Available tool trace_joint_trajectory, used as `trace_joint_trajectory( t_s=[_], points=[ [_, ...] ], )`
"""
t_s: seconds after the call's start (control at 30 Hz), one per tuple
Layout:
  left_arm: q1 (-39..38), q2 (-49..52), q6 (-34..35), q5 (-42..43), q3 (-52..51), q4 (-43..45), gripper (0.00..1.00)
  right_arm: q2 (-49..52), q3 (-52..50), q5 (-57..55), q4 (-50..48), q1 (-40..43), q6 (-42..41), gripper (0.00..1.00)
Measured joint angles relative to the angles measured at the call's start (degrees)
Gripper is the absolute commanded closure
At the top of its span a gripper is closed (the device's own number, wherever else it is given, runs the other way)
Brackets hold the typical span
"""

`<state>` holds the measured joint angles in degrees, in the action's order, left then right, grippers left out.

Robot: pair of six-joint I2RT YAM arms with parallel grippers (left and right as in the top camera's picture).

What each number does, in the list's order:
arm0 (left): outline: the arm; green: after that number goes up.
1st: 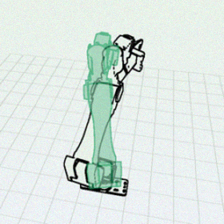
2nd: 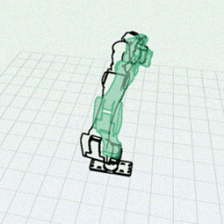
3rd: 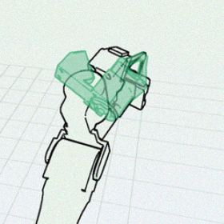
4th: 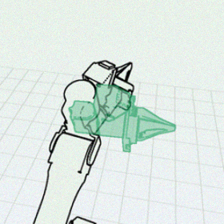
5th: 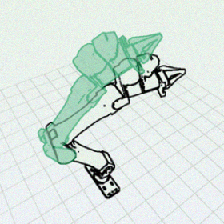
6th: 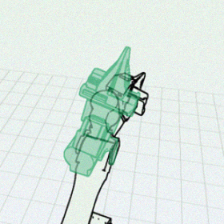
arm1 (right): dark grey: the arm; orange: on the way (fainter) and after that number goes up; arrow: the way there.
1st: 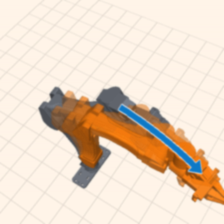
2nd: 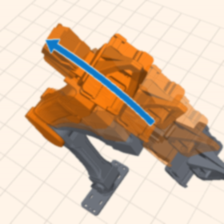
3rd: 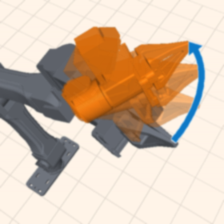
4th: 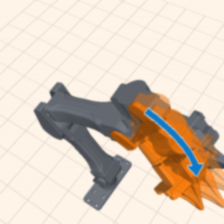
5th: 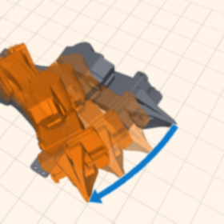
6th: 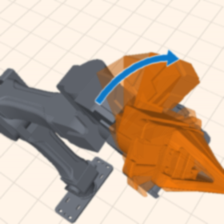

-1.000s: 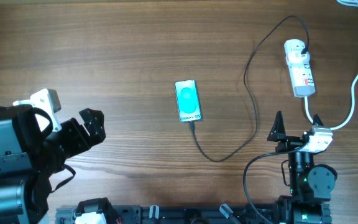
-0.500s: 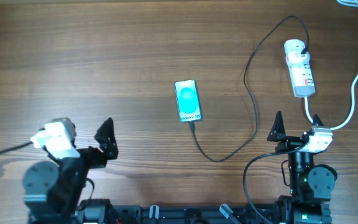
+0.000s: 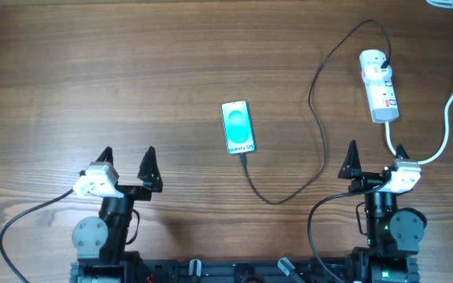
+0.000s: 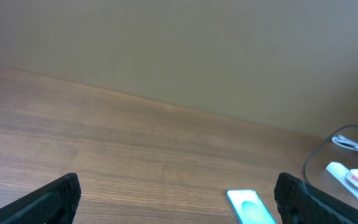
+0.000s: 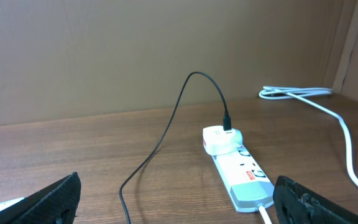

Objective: Plug charger to phone and switch on socket

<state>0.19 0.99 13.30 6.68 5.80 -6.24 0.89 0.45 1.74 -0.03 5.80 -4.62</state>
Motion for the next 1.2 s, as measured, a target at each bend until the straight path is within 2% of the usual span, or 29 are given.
trace_joint_trajectory(
  t_s=[0.3,0.83,1.2],
  points=[
    [-2.3,-0.2,-4.1,-0.9,-4.8,1.8,0.0,0.0,0.0,0.0,0.0,0.0,0.0,0.0],
    [-4.3,-0.2,-4.3,-1.1,-4.9,2.0,0.0,0.0,0.0,0.0,0.0,0.0,0.0,0.01],
    [-4.3,-0.2,-8.8,-1.1,-4.9,2.0,0.0,0.0,0.0,0.0,0.0,0.0,0.0,0.0]
  ],
)
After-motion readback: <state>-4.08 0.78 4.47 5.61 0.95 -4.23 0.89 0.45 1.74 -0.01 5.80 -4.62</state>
